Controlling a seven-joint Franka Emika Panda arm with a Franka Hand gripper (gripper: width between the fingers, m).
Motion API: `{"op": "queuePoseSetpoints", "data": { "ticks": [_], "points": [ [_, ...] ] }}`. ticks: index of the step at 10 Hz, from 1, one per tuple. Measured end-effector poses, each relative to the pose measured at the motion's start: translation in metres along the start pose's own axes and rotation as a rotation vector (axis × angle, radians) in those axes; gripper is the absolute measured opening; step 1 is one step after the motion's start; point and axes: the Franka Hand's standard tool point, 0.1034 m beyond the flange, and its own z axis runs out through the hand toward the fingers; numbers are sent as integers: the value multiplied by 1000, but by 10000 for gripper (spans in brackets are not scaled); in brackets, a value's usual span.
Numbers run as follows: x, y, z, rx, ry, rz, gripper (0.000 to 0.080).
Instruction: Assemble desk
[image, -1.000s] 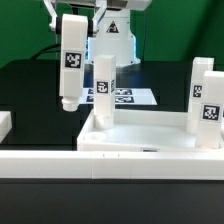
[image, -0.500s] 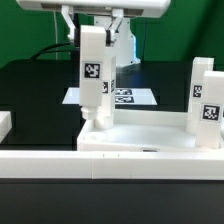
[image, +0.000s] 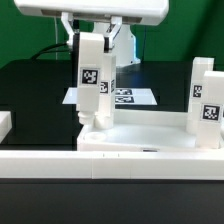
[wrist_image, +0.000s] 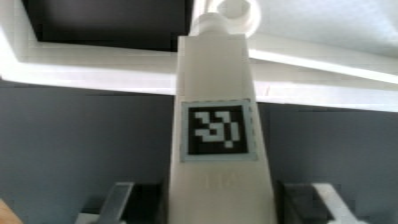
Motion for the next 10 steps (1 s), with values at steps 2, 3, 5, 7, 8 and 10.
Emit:
{"op": "queuePoseSetpoints", "data": {
  "ticks": [2, 3, 5, 7, 8, 10],
  "points": [
    [0, -5, 6, 3, -6, -6, 289],
    [-2, -8, 10, 4, -13, 3, 289],
    [-4, -8, 12, 4, -17, 9, 289],
    [-5, -8, 12, 3, -19, 9, 289],
    [-5, -8, 13, 4, -20, 9, 289],
    [-1, -9, 16, 3, -19, 10, 289]
  ]
}}
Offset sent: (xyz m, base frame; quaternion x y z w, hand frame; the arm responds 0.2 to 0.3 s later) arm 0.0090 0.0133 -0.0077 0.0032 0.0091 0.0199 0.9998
